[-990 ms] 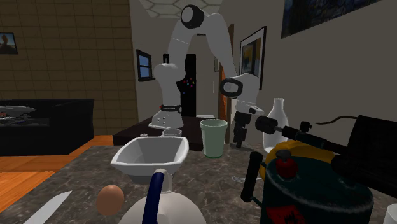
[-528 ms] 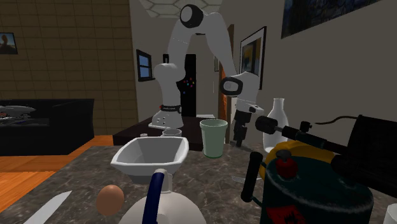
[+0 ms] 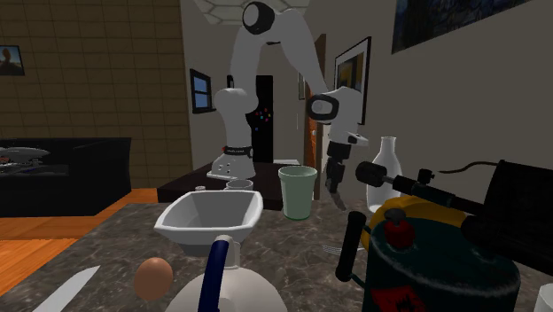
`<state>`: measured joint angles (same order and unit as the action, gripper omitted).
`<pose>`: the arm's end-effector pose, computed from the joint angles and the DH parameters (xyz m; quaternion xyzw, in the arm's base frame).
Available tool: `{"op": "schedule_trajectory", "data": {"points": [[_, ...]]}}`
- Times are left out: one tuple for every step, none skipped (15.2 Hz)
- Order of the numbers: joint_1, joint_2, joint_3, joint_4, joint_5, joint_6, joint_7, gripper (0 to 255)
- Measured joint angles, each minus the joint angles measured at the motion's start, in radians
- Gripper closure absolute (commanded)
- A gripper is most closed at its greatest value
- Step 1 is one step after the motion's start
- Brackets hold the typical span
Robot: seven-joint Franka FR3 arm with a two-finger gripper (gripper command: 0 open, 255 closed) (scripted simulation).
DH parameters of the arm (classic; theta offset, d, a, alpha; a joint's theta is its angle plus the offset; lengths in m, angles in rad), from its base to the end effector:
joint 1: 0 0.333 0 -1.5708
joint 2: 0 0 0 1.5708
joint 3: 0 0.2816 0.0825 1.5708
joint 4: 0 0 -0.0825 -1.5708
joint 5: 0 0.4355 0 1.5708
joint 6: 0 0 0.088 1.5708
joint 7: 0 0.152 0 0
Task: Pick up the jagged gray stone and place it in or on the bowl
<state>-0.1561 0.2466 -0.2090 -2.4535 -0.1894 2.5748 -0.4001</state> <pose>0.4435 -0.1822 0.0686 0.9904 0.1015 -0.0838 0.0431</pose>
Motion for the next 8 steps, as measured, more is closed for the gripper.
{"op": "schedule_trajectory", "data": {"points": [[0.001,-0.012,0.0,0.002,0.0,-0.013,-0.001,255],[0.001,-0.026,-0.002,0.001,-0.002,-0.026,-0.003,255],[0.001,-0.038,-0.002,0.002,-0.002,-0.039,-0.004,255],[0.001,-0.053,-0.004,-0.001,-0.004,-0.052,-0.006,255],[0.002,-0.066,-0.004,0.0,-0.005,-0.065,-0.005,255],[0.004,-0.077,-0.003,0.003,-0.005,-0.079,-0.005,255],[0.005,-0.093,-0.003,0.003,-0.006,-0.095,-0.005,255],[0.007,-0.104,-0.003,0.003,-0.007,-0.107,-0.004,255]]}}
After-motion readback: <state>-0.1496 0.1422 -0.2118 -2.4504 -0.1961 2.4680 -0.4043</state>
